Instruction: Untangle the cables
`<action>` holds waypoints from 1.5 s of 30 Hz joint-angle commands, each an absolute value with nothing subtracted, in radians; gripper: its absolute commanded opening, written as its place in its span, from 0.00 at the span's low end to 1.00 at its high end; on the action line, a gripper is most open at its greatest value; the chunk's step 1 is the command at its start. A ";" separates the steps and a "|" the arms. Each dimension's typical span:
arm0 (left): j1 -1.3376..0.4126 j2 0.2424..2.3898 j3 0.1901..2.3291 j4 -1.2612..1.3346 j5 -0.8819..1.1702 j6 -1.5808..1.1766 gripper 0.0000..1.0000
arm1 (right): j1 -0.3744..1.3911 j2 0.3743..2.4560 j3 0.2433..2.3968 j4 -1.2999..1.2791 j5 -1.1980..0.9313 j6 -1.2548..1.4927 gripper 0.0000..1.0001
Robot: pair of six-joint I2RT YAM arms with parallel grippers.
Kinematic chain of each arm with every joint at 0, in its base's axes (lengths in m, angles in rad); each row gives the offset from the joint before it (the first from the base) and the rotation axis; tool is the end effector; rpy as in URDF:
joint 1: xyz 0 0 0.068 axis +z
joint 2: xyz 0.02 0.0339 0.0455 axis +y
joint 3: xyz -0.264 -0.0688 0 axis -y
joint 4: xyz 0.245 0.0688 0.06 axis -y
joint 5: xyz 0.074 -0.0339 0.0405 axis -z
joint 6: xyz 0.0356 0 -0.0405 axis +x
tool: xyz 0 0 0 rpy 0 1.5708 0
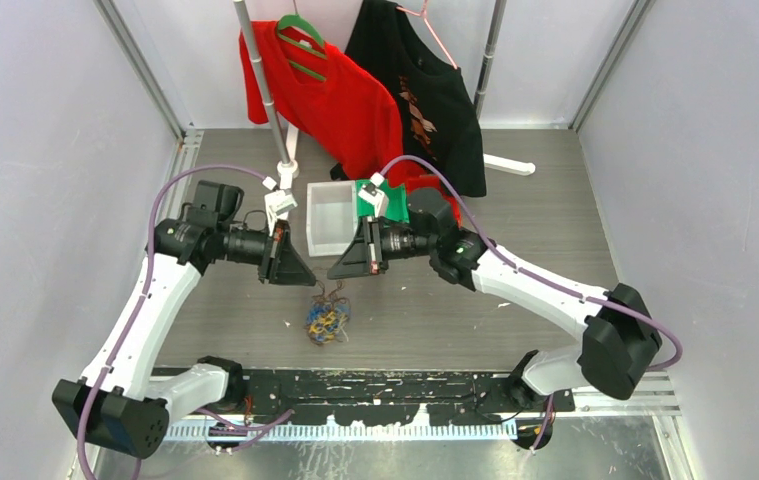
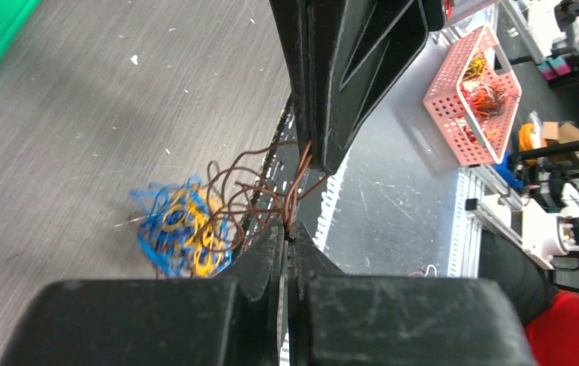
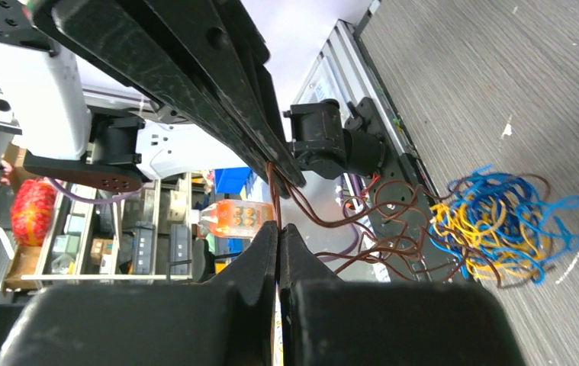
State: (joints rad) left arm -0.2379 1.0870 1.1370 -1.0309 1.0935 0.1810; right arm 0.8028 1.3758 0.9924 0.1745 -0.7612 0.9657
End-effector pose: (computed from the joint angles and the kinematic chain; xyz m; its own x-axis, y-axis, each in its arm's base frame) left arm 0.1764 -0.0753 0.3443 -0.6885 0.2520 -0.6801 0.7242 0.2894 -0.6259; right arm 0.2019 0.2444 0.3158 -0.8958 -0.0704 -0.4388 -0.4444 0.1327 0.8859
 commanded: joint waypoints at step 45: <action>-0.251 1.032 0.991 -0.743 0.995 -0.095 0.55 | 0.828 1.378 1.191 0.218 -0.583 1.026 0.01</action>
State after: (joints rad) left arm -0.2485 1.0431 0.9760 -0.7513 1.0115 -0.1871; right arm 0.8223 1.3834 1.1435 0.1074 -0.6067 0.9783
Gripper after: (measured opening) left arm 0.564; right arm 0.053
